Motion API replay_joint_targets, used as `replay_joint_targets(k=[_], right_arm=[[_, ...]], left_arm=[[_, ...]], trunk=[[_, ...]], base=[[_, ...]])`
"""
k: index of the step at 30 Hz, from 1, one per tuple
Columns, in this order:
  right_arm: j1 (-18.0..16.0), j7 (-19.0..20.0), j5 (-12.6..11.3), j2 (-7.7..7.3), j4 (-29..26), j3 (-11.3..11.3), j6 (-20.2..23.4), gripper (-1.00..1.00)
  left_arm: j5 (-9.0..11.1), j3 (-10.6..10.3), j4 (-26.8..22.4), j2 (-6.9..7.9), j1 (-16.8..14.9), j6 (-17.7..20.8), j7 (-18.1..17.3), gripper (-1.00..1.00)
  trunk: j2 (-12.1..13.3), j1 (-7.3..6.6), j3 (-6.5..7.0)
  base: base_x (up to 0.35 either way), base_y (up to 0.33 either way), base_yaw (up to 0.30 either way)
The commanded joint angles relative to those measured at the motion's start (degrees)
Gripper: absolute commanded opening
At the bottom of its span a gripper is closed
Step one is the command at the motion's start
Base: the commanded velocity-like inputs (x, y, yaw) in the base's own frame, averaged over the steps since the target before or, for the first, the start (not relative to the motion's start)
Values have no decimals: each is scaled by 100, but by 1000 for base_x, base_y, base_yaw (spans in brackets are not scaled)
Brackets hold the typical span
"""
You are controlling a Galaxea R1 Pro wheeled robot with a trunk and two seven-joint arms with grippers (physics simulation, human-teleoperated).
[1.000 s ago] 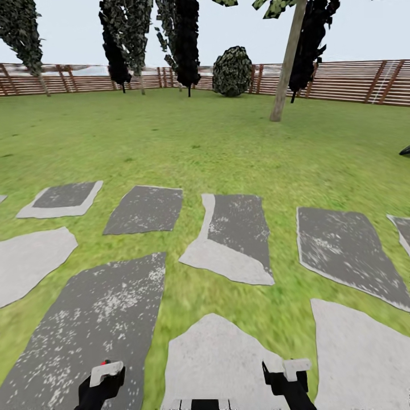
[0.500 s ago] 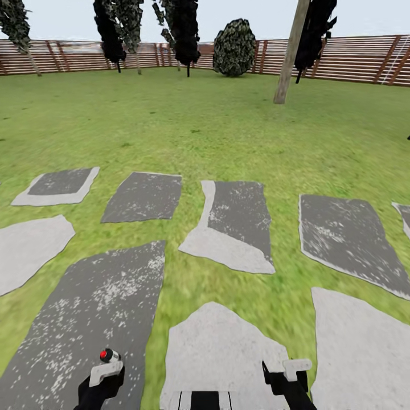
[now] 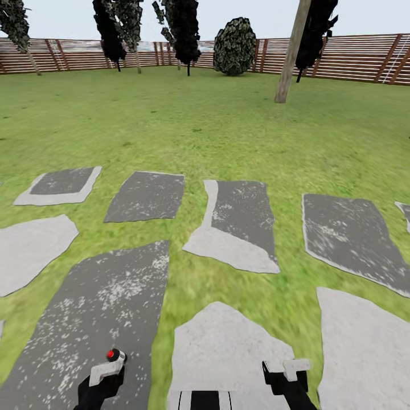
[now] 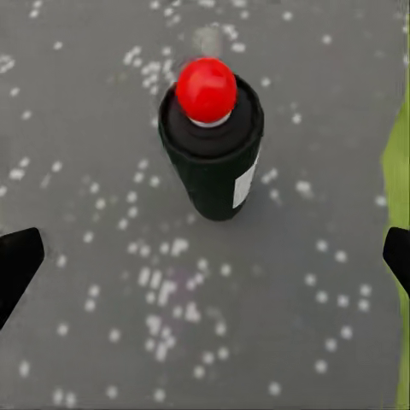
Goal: Pick up the pesticide atomizer in the garden and spray insectifuge to fully cover both potted plants in the garden.
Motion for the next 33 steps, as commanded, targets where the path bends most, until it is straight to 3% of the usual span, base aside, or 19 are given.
replay_joint_targets(k=[1, 7, 20, 33], right_arm=[[-1, -2, 41, -2, -3, 0, -12, 100], [-1, -2, 38, -2, -7, 1, -14, 100], [-1, -2, 32, -2, -8, 1, -17, 100], [-1, -2, 32, -2, -15, 1, -21, 100]], left_arm=[[1, 15, 9, -2, -4, -20, -4, 100], [-3, 18, 10, -6, -4, -20, -5, 100], [-3, -17, 11, -7, -4, -20, -8, 100], [4, -35, 2, -8, -4, -20, -9, 100]], trunk=[[-1, -1, -4], [-1, -1, -4], [-1, -1, -4], [-1, -1, -4]], base=[[52, 291, 0], [23, 148, 0], [29, 6, -134], [54, 0, -14]])
